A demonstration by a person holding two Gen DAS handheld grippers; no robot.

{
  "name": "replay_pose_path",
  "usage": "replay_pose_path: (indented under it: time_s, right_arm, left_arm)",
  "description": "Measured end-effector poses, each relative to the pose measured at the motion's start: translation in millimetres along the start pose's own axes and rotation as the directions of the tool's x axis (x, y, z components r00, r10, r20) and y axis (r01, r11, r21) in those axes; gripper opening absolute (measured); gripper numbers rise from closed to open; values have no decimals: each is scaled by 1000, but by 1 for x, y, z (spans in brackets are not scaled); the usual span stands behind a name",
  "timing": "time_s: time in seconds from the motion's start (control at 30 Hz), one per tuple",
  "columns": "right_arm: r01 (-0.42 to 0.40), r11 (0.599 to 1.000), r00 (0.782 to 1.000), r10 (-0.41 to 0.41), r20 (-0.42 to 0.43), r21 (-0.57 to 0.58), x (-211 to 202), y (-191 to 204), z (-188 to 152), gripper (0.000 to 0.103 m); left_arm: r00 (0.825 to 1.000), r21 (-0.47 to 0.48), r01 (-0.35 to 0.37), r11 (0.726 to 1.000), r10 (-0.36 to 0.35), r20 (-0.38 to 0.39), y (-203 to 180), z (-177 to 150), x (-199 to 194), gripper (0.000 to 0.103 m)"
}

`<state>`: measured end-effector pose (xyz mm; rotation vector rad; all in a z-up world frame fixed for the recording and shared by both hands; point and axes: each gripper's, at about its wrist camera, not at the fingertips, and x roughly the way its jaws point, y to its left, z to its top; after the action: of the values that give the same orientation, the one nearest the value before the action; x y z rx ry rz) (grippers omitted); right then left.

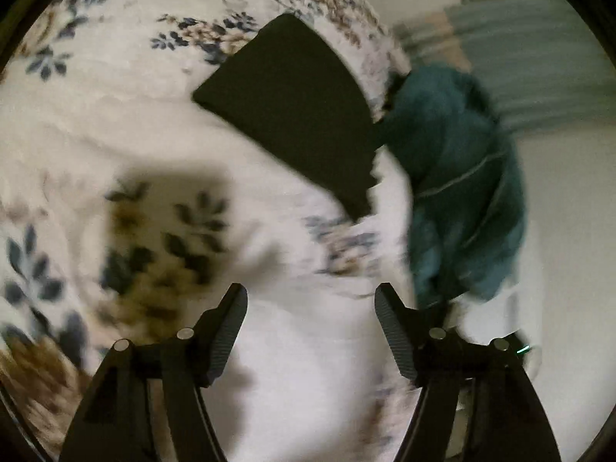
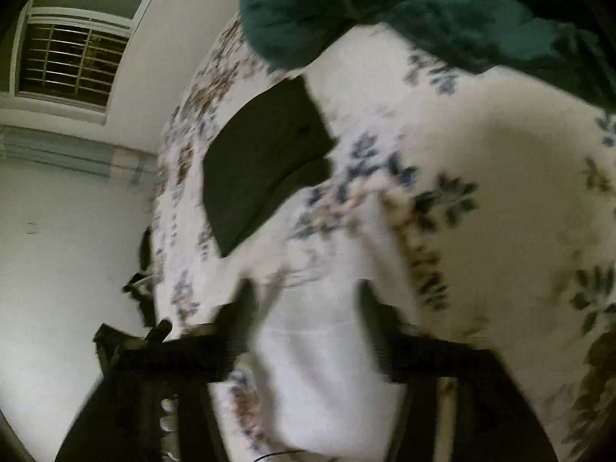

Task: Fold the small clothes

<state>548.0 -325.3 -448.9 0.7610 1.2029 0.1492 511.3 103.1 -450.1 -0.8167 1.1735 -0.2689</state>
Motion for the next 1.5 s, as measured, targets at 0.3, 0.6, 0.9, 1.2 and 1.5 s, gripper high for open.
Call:
replay_pose_path:
  time_s: [0.3,0.6,0.9,1.2,1.5]
  right_arm:
    - [104,986,978,-125,-166,-129,98,1,-13,7]
    - [288,946,957,-286,40,-151,89,1,3,5]
    - [185,978,976,-195,-98,-100,92,-18,8,45]
    - [249,949,954,-275,-122,-191,59,-5,-58,68]
    - [228,970,949,-241,-202,-86,74,-36,-97,68]
  left_arm:
    - [974,317,-165,934,204,-95,-21,7,103,5]
    - [963,262,-250,932,269,-37,12,41,91,2]
    - [946,255,-309,916,325,-19,0,12,52,54]
    - [879,333,-458,824,476,31,-38,-81,48,87]
    - [876,299,-457,838,483,-16,-28,-109,64,87]
